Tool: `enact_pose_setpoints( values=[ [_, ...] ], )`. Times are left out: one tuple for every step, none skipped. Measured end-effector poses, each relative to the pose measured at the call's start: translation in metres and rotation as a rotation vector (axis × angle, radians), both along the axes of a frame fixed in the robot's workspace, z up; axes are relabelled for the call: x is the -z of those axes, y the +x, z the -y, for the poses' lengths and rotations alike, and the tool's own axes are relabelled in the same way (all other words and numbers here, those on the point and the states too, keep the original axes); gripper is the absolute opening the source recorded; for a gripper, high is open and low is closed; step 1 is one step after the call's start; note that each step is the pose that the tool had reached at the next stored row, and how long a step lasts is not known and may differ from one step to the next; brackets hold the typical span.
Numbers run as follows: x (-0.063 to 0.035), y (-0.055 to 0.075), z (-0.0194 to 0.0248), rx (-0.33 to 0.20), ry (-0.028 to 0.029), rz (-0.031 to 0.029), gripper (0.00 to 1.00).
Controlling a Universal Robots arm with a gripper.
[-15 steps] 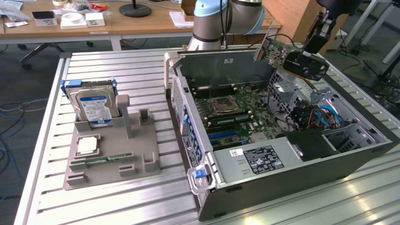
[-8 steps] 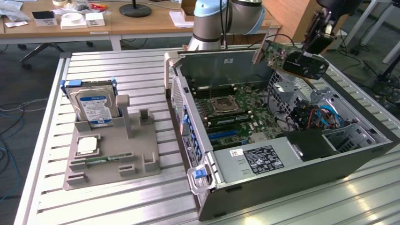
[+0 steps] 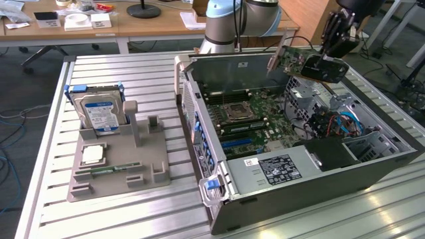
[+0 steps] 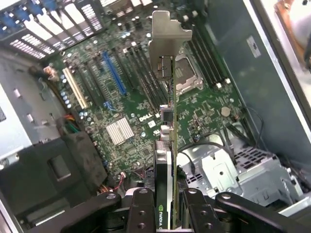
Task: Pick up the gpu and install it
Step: 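Insert the gpu into the slot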
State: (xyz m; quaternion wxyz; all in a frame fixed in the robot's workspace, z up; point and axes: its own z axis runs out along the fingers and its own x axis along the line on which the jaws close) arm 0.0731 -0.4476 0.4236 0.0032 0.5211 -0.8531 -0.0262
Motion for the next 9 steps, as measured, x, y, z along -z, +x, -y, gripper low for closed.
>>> enact_pose_setpoints(
  values=[
    [0.0, 0.0, 0.0, -0.015, 0.0, 0.0, 0.27],
    [0.0, 0.0, 0.0, -0.032, 0.0, 0.0, 0.27],
    [0.0001, 0.0, 0.0, -0.048, 0.0, 0.0, 0.27],
    [0.0001, 0.0, 0.0, -0.064, 0.0, 0.0, 0.27],
    [0.0001, 0.0, 0.0, -0.08, 0.0, 0.0, 0.27],
    [0.0001, 0.0, 0.0, -0.096, 0.0, 0.0, 0.27],
    [0.0002, 0.0, 0.0, -0.112, 0.0, 0.0, 0.27],
    [0.0002, 0.0, 0.0, -0.129, 0.0, 0.0, 0.27],
    [0.0002, 0.0, 0.0, -0.147, 0.0, 0.0, 0.27]
  ],
)
